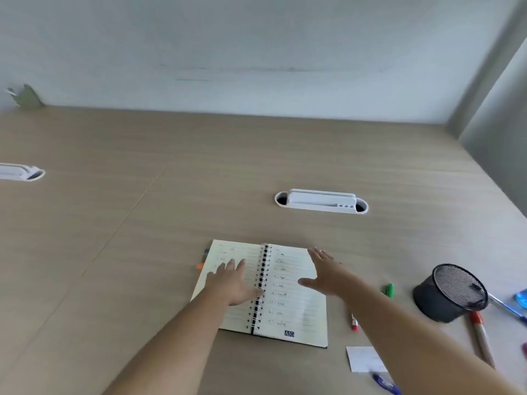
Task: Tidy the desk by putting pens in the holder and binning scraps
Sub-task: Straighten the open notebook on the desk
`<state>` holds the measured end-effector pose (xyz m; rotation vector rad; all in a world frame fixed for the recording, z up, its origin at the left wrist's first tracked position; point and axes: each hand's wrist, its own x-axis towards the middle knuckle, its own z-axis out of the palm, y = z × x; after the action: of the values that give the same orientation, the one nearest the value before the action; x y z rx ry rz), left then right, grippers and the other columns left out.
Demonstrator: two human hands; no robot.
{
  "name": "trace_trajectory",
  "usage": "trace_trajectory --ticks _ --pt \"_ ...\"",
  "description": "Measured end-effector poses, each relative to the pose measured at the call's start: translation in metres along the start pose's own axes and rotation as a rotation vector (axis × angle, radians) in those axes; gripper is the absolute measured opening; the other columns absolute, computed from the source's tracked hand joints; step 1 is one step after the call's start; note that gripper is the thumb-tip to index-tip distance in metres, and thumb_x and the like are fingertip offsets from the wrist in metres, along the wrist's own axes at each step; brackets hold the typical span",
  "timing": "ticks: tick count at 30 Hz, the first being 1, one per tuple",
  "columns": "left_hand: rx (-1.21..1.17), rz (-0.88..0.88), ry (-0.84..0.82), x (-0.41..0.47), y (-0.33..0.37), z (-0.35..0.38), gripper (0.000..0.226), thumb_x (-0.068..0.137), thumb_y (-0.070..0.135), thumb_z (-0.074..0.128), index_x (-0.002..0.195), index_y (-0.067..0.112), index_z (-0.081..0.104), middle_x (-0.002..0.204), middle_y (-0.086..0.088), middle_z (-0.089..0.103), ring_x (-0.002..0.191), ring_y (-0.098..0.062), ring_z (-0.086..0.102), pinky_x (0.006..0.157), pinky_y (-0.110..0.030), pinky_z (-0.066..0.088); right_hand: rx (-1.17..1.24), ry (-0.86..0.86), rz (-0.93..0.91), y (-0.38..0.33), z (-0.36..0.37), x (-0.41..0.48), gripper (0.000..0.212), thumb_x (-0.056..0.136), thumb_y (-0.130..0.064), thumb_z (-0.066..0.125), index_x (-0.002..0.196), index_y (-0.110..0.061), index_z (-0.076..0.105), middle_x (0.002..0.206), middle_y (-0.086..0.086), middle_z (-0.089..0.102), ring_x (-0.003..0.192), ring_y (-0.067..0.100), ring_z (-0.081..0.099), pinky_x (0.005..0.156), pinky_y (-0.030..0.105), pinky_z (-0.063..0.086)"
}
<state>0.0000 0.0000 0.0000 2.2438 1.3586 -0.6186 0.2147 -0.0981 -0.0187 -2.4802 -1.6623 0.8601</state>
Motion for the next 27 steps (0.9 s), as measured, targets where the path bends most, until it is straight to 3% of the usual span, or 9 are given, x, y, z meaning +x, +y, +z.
trace_trajectory --ticks 4,8,18,21,23,24,27 --pt "0.033 -0.058 -0.107 0.014 0.002 0.018 0.124 0.070 0.072 0.060 0.151 0.016 -0.015 0.160 -0.010 -0.022 0.148 -0.038 -0.011 0.116 -0.055 0.021 -0.090 -0.001 0.018 -0.004 0.002 0.017 0.118 0.070 -0.054 0.072 0.151 -0.018 -0.006 0.162 -0.001 -0.005 0.149 0.019 -0.006 0.120 0.045 0.010" --pt "0.107 -0.059 -0.131 0.023 0.006 0.019 0.128 0.070 0.072 0.060 0.149 0.010 -0.020 0.158 -0.017 -0.024 0.145 -0.046 -0.013 0.116 -0.057 0.024 -0.173 -0.068 0.056 -0.007 0.000 0.036 0.137 0.058 -0.054 0.080 0.150 -0.016 -0.014 0.161 0.002 -0.007 0.149 0.025 -0.009 0.121 0.049 0.005" --pt "0.198 -0.057 -0.167 0.021 0.015 0.012 0.124 0.075 0.072 0.053 0.147 0.006 -0.022 0.156 -0.023 -0.023 0.145 -0.047 -0.012 0.119 -0.050 0.018 -0.301 -0.043 0.070 -0.018 -0.006 0.033 0.135 0.058 -0.057 0.078 0.150 -0.017 -0.013 0.160 0.004 0.013 0.149 0.026 0.004 0.119 0.053 0.003" --pt "0.133 -0.074 -0.151 0.021 0.012 0.015 0.127 0.072 0.072 0.058 0.148 0.009 -0.021 0.157 -0.019 -0.024 0.145 -0.047 -0.012 0.117 -0.051 0.025 -0.329 0.148 0.012 -0.021 -0.004 0.026 0.118 0.063 -0.050 0.079 0.150 -0.026 0.002 0.148 0.005 0.036 0.139 0.026 0.031 0.119 0.050 0.010" --pt "0.102 -0.087 -0.150 0.023 0.011 0.016 0.128 0.070 0.071 0.061 0.149 0.011 -0.020 0.158 -0.016 -0.024 0.146 -0.046 -0.010 0.116 -0.050 0.029 -0.187 0.301 0.045 -0.018 -0.006 0.024 0.091 0.072 -0.035 0.076 0.144 -0.029 0.022 0.129 0.003 0.056 0.119 0.024 0.053 0.111 0.041 0.032" --pt "0.089 -0.096 -0.155 0.023 0.012 0.015 0.128 0.069 0.071 0.062 0.149 0.012 -0.019 0.159 -0.015 -0.023 0.146 -0.045 -0.009 0.115 -0.050 0.029 -0.009 0.353 0.118 -0.015 -0.010 0.024 0.075 0.075 -0.030 0.074 0.138 -0.029 0.035 0.116 0.003 0.064 0.105 0.023 0.060 0.096 0.036 0.044" --pt "0.054 -0.114 -0.151 0.022 0.014 0.012 0.131 0.065 0.069 0.067 0.151 0.014 -0.014 0.160 -0.015 -0.018 0.147 -0.044 -0.004 0.117 -0.050 0.025 0.723 0.329 0.341 0.005 -0.020 0.020 0.037 0.076 -0.019 0.074 0.110 -0.010 0.064 0.080 0.003 0.068 0.067 0.019 0.062 0.063 0.027 0.051"
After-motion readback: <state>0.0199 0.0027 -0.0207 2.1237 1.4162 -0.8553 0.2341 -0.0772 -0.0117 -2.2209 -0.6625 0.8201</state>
